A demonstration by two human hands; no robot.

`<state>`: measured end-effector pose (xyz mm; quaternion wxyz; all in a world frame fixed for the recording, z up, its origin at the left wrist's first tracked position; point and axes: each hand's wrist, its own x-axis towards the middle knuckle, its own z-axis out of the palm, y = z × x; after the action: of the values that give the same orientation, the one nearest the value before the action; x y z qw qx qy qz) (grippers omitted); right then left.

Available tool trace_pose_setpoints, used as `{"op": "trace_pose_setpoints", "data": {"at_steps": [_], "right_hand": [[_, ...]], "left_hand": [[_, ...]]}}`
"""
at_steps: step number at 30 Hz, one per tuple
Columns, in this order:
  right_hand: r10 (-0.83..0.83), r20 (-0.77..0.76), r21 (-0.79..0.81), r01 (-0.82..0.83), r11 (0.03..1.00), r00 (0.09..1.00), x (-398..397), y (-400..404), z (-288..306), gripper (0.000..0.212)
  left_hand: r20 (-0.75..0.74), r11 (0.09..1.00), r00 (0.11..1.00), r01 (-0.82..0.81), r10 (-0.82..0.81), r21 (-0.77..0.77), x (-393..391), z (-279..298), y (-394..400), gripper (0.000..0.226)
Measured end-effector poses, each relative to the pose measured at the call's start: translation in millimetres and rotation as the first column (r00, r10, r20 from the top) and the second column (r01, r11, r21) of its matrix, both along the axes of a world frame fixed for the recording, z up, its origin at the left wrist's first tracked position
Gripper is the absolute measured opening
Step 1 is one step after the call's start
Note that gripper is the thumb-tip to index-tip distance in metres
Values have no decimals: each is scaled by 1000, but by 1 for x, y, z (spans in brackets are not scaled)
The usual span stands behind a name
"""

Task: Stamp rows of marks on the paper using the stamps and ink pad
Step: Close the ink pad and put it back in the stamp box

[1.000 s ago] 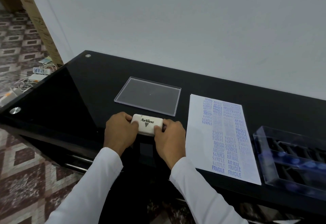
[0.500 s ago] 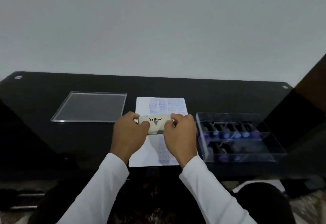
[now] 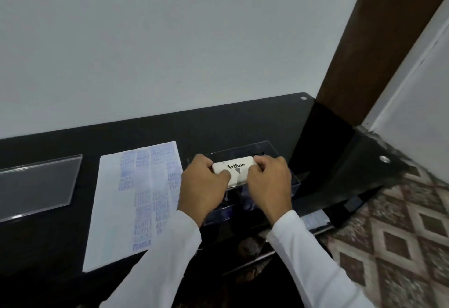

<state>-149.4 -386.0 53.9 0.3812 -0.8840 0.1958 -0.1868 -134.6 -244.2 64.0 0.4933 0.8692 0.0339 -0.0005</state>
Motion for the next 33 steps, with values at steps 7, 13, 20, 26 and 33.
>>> {"op": "trace_pose_setpoints", "data": {"at_steps": [7, 13, 20, 26, 33], "right_hand": [[-80, -39, -33, 79, 996, 996, -6, -49, -11, 31], [-53, -38, -115, 48, 992, 998, -11, -56, -13, 27], [-29, -69, -218, 13, 976, 997, -14, -54, -15, 23], [-23, -184, -285, -31, 958, 983, -12, -46, -13, 28], [7, -283, -225, -74, 972, 959, -13, -45, -16, 26]], "left_hand": [[-19, 997, 998, 60, -61, -43, 3, -14, -56, 17], [-18, 998, 999, 38, -39, -47, 6, -22, -69, 19], [-32, 993, 999, 22, -26, -115, 7, -29, -67, 26], [-49, 992, 999, 12, -18, -122, 6, -29, -68, 27], [-56, 991, 998, 4, -12, -133, 5, -27, -70, 27]]}}
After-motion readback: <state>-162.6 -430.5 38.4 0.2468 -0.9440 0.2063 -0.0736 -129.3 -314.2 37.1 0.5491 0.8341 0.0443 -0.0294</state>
